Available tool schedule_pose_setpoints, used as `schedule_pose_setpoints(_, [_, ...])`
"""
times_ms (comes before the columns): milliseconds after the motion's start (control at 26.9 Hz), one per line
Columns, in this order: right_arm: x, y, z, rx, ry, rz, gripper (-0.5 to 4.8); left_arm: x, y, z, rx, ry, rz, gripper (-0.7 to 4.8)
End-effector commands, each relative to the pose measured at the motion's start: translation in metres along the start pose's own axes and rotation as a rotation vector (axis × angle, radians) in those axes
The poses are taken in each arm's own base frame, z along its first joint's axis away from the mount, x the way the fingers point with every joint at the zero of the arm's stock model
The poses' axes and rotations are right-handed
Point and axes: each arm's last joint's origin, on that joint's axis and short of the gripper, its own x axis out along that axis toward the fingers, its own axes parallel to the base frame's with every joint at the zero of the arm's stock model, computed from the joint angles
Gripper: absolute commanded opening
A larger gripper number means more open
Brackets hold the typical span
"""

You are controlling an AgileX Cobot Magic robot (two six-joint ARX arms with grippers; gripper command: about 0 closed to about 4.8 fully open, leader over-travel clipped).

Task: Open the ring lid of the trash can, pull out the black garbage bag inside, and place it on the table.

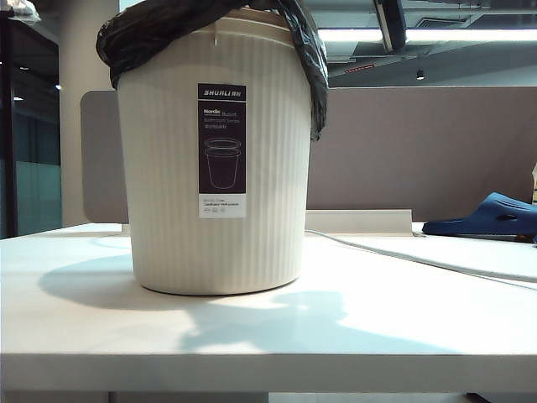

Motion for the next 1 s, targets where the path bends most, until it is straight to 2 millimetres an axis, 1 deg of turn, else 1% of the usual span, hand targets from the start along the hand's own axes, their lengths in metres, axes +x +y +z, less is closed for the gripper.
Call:
schedule_pose_setpoints(37, [0.0, 0.007, 0.002, 0.001, 0.0, 0.065, -0.01, 0.0, -0.001, 0.002, 0.01, -0.019, -0.011, 1.16])
schedule_pose_setpoints(298, [-0.001, 0.013, 0.005, 0.017, -0.015, 0.139, -0.01, 0.003, 0.001, 0.003, 0.008, -0.016, -0.011, 1.16])
schedule_pose_setpoints(447, [0.004, 0.014, 0.006, 0.007, -0.009, 0.195, -0.01, 0.008, 0.003, 0.008, 0.009, -0.047, -0.027, 1.16])
schedule_pose_setpoints(595, [0.016, 0.012, 0.006, 0.018, 0.003, 0.21, -0.01, 0.017, 0.008, 0.01, -0.018, -0.05, -0.042, 1.16])
schedule_pose_setpoints(781, [0.033, 0.013, 0.008, 0.014, 0.038, 0.229, -0.01, 0.039, 0.007, 0.003, -0.035, 0.006, -0.099, 1.16])
schedule_pose_setpoints(856, [0.036, 0.018, 0.011, 0.008, 0.032, 0.254, -0.01, 0.045, 0.006, 0.0, -0.038, 0.021, -0.095, 1.16])
schedule_pose_setpoints(1005, [0.037, 0.024, 0.014, -0.001, 0.033, 0.287, -0.01, 0.051, 0.009, -0.002, -0.043, 0.022, -0.074, 1.17])
